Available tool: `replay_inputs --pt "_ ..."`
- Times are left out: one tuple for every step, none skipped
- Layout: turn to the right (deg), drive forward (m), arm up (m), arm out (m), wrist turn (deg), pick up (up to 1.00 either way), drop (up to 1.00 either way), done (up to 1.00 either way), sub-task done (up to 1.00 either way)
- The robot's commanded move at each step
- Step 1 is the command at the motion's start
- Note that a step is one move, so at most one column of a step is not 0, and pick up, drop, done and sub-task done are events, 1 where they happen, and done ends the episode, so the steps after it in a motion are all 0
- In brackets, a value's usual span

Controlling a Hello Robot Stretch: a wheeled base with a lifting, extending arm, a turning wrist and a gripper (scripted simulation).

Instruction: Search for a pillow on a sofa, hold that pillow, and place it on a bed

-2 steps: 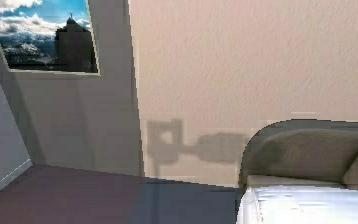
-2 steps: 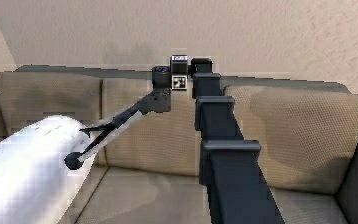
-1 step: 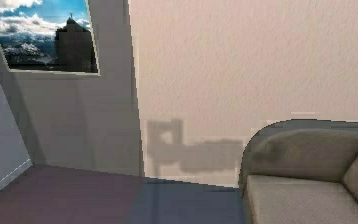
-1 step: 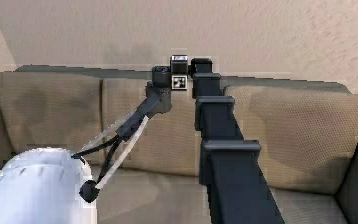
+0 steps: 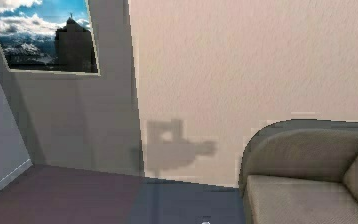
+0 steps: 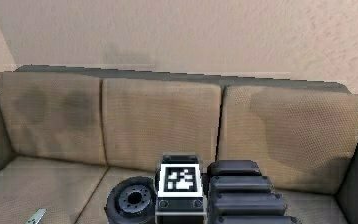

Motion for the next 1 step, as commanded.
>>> replay_inputs --pt "-45.0 0.00 0.00 0.00 0.0 0.00 0.00 0.00 0.00"
